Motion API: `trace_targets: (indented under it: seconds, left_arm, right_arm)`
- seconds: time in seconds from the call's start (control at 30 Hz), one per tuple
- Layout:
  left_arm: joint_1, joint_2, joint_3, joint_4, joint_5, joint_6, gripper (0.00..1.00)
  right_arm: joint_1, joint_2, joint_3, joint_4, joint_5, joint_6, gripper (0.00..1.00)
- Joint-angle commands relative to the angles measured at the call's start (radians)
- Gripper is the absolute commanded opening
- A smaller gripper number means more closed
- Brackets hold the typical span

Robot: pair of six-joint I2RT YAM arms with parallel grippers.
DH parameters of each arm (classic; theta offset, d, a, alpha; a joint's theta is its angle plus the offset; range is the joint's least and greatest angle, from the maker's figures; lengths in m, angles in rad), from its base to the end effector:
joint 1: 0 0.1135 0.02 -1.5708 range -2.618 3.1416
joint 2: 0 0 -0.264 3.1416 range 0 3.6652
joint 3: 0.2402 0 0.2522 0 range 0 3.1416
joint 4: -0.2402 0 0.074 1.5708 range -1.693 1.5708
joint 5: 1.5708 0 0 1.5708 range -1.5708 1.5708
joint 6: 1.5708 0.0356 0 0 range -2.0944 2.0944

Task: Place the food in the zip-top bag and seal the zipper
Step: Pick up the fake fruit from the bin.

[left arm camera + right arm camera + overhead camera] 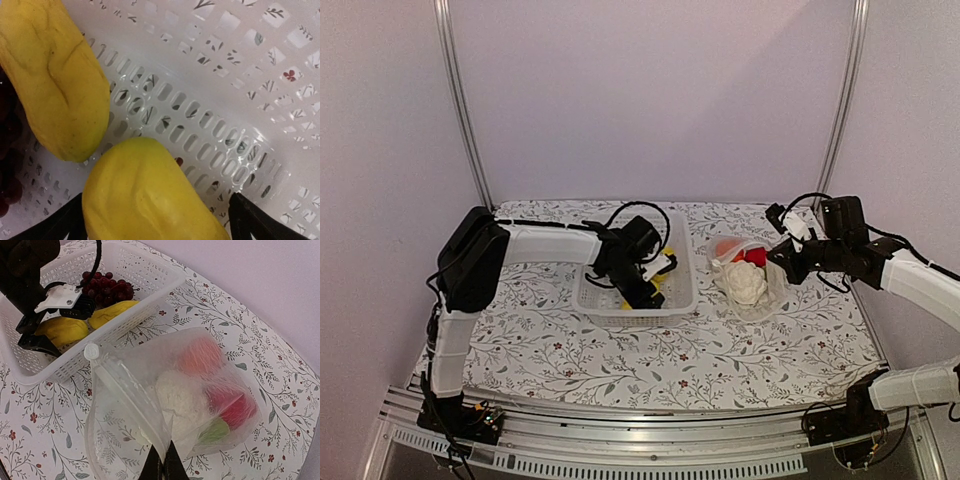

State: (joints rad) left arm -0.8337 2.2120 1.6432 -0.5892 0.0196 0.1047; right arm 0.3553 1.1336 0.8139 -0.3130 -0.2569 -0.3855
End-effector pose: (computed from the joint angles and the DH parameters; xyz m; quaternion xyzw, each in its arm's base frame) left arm 0.3091 -0.3415 0.1433 0.4444 0.8720 -0.0820 0.1880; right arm 0.2285 0.0944 0.2685 -0.3742 0.8037 0.1075 0.4500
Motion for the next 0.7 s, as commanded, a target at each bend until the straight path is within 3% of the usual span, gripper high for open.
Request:
trace_targets:
  seconds: [0.0,0.2,0.5,0.67]
  left_arm:
    - [-0.007,-0.057,0.011,-0.070,-0.095,-0.091,0.97]
    - [-0.006,-0.102,0.010,-0.110,-0.110,-0.244,0.94]
    - [-0.006,-0.106,-0.020,-0.138,-0.058,-0.304,0.76]
    - [-0.007,-0.106,-0.028,-0.149,-0.077,-0.315,0.82]
  right_arm:
    - [0.002,-0.016,-0.012,0.006,-0.006,0.000,0.00]
    - [0.002,-0.018,-0.013,0.006,-0.005,-0.004,0.00]
    - [0.002,-0.019,-0.016,0.004,-0.008,-0.005,0.00]
    - [0.002,-0.020,-0.016,0.005,-0.010,-0.003,0.00]
